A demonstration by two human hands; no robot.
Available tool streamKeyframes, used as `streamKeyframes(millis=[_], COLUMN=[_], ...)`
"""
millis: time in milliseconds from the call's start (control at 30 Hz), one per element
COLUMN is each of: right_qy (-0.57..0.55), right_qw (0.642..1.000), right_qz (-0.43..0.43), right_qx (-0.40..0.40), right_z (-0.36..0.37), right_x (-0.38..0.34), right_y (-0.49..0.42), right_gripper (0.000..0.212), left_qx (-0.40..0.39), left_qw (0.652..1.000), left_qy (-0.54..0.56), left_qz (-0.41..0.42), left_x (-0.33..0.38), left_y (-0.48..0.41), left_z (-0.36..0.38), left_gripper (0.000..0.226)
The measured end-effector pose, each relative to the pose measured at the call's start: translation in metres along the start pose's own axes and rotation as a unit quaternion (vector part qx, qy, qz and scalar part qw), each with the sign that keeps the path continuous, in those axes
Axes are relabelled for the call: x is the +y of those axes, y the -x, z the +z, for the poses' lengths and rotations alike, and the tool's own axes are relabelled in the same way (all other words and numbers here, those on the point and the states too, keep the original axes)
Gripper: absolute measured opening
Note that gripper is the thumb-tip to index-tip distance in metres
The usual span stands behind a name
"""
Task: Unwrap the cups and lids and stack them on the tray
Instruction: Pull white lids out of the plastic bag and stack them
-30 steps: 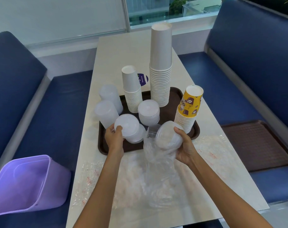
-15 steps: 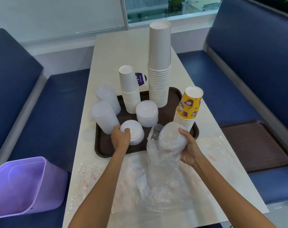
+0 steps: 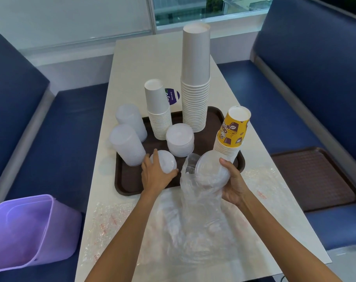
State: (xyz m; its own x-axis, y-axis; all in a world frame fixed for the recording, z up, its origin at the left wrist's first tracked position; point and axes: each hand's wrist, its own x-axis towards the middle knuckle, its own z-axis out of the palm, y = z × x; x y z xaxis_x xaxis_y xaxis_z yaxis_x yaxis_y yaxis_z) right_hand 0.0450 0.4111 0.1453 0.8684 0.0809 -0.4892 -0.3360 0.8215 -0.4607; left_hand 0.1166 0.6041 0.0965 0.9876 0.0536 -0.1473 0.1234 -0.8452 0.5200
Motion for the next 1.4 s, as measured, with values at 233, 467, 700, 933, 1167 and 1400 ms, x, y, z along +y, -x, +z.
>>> streamKeyframes(millis=[233, 467, 700, 933, 1167, 1400], right_qy=[0.002, -0.002, -0.001, 0.004, 0.003, 0.004], right_qw=[1.0, 1.0, 1.0, 1.0, 1.0, 1.0], right_qz=[-0.002, 0.004, 0.006, 0.003, 0.002, 0.004], right_qx=[-0.02, -0.007, -0.025, -0.006, -0.009, -0.013], right_z=[0.0, -0.001, -0.002, 0.0, -0.003, -0.003], right_x=[0.0, 0.004, 0.003, 0.003, 0.002, 0.003], right_y=[0.001, -0.001, 0.0, -0.001, -0.001, -0.002], right_gripper=[0.108, 0.111, 0.107, 0.111, 0.11, 0.108], left_qx=[-0.029, -0.047, -0.068, -0.074, -0.068, -0.081], left_qw=[0.999, 0.997, 0.995, 0.995, 0.994, 0.993], left_qy=[-0.033, -0.046, -0.063, -0.064, -0.08, -0.085], left_qz=[-0.017, -0.041, -0.03, -0.028, -0.021, -0.015], left_x=[0.006, 0.008, 0.012, 0.016, 0.013, 0.015], left_y=[-0.005, -0.005, -0.003, -0.004, -0.003, -0.005], left_z=[0.0, -0.004, -0.007, -0.008, -0.007, -0.009], left_gripper=[0.104, 0.104, 0.103, 0.102, 0.103, 0.102])
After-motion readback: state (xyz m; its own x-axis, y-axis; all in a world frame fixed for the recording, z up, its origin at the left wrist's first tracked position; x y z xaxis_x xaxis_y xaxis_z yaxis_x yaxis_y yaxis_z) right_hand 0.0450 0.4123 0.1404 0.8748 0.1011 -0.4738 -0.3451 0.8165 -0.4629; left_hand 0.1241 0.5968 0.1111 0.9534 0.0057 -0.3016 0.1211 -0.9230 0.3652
